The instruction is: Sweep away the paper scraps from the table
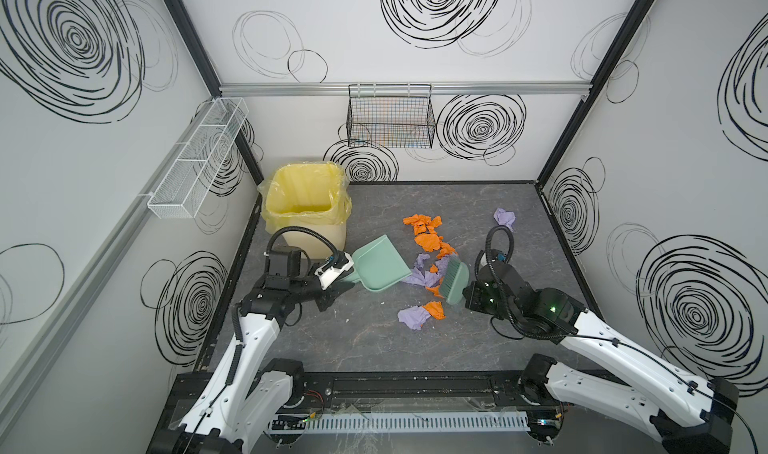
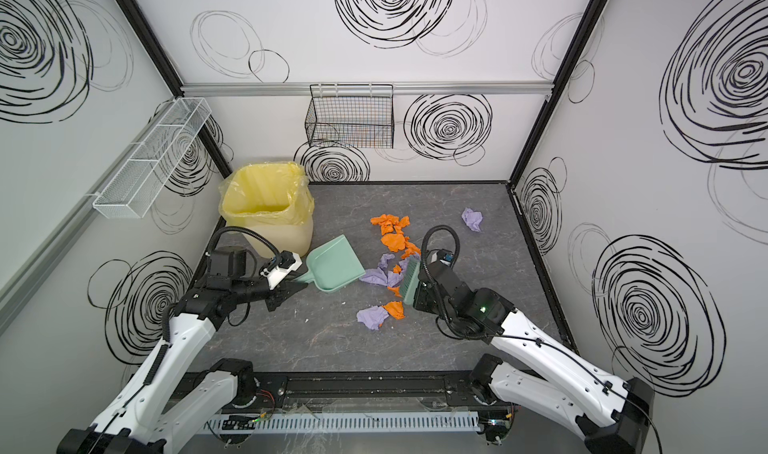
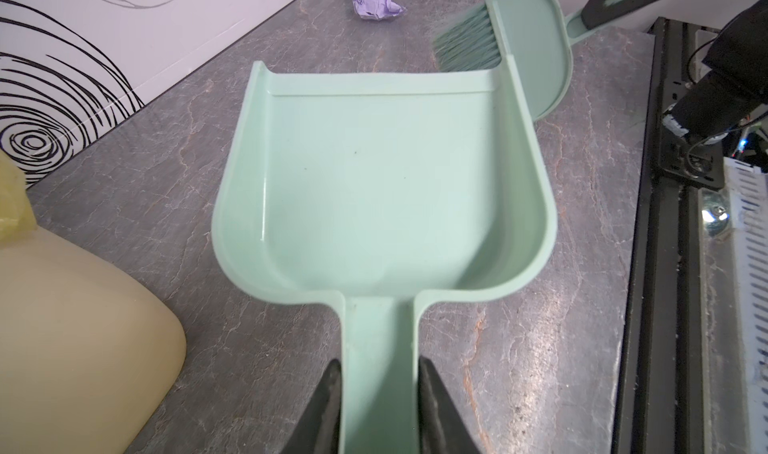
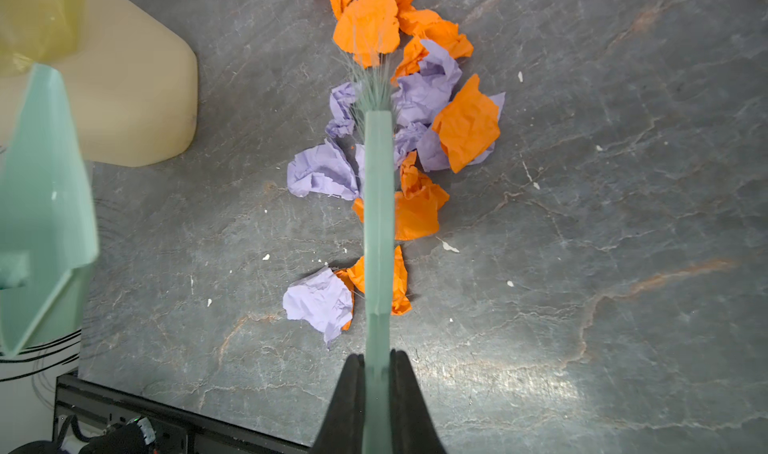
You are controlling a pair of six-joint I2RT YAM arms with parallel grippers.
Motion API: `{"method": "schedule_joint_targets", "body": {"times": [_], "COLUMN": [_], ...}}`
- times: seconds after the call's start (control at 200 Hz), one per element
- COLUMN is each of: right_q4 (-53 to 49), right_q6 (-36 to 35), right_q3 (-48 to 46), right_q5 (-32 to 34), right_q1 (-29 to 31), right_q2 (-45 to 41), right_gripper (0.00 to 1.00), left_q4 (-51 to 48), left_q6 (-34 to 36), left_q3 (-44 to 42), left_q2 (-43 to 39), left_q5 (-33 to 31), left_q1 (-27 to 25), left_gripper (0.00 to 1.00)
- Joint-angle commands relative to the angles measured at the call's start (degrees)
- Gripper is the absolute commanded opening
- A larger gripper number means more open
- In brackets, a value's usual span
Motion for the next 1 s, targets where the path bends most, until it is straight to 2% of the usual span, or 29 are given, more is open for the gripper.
{"method": "schedule_joint_targets", "body": {"times": [0.0,0.155,0.24,0.56,0.996], "right_q4": [-2.1,0.8,1.0,4.7,-2.7], "right_q6": [-2.7,-4.5,-3.9,-2.7,-7.1], "right_q3": [3.2,1.1,-0.7,-4.8,-1.5], "right_q5": [-2.7,-17.6,-20.9,-20.2,-9.4], "right_q1": [-0.1,0.4,2.2,10.6,10.4], "right_q2": [-2.9,-7.0,-7.8,-4.8,3.6], "right_gripper": [0.00,0.00,0.00,0.00,0.00], "left_q4": [1.1,1.1,1.1,0.9,1.2], "left_q6": [0.9,1.0,1.0,0.9,0.9], "left_q3": [-0.2,-0.2,-0.1,0.0,-0.2], "left_q2": [-0.4,-0.2,0.0,0.0,0.4], "left_q5": [1.6,1.8,1.8,1.5,1.5], "left_q1": [-0.4,-0.4,-0.4,-0.5,-0.5], "left_gripper": [0.00,0.00,0.00,0.00,0.00]}}
